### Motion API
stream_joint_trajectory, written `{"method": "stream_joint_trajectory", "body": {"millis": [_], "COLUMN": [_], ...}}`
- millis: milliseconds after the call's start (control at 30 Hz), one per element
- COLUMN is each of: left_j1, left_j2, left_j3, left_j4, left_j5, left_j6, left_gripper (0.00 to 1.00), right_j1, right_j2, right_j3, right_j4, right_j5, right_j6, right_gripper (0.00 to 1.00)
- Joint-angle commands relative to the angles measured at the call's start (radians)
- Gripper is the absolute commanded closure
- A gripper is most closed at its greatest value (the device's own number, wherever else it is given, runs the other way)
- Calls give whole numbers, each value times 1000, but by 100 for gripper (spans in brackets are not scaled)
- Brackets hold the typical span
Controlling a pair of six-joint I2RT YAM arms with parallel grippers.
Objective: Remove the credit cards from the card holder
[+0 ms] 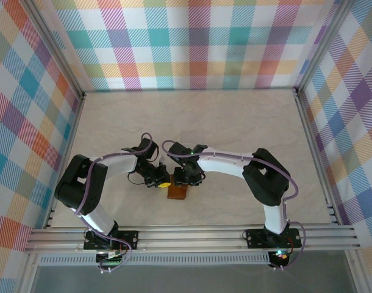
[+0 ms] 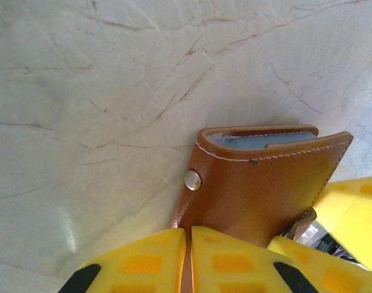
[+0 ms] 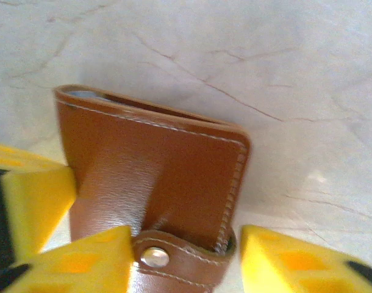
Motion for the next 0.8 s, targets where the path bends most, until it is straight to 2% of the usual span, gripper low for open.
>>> {"method": "stream_joint_trajectory", "body": {"millis": [0,67,267,467,500,567,667,767], "left_j1": [14,14,14,14,14,14,14,11], "left_j2": [72,72,76,88,85,75,38,-13], "left_j3": [-48,-46,-23,-17,-16,-10,0,16], "left_j4": [-104,-110,-122,-118,-122,-136,-154,-164], "left_j5": [-163,-168,-200,-198,-201,-213,-214,-196], "left_j6": [31,35,38,36,41,47,44,33], "left_gripper": [88,88,88,88,89,89,88,83], "right_j1": [-4,-3,-4,-6,-6,-6,-9,-19], "right_j2": [-40,-41,-75,-92,-98,-102,-105,-115], "right_j3": [-19,-21,-40,-37,-36,-34,-34,-71], "right_j4": [-102,-105,-117,-145,-143,-150,-176,-148], "right_j5": [70,75,86,110,111,112,131,126], "right_j6": [0,-11,-32,-66,-70,-72,-70,-69], "right_gripper": [44,46,60,84,85,84,72,72]}}
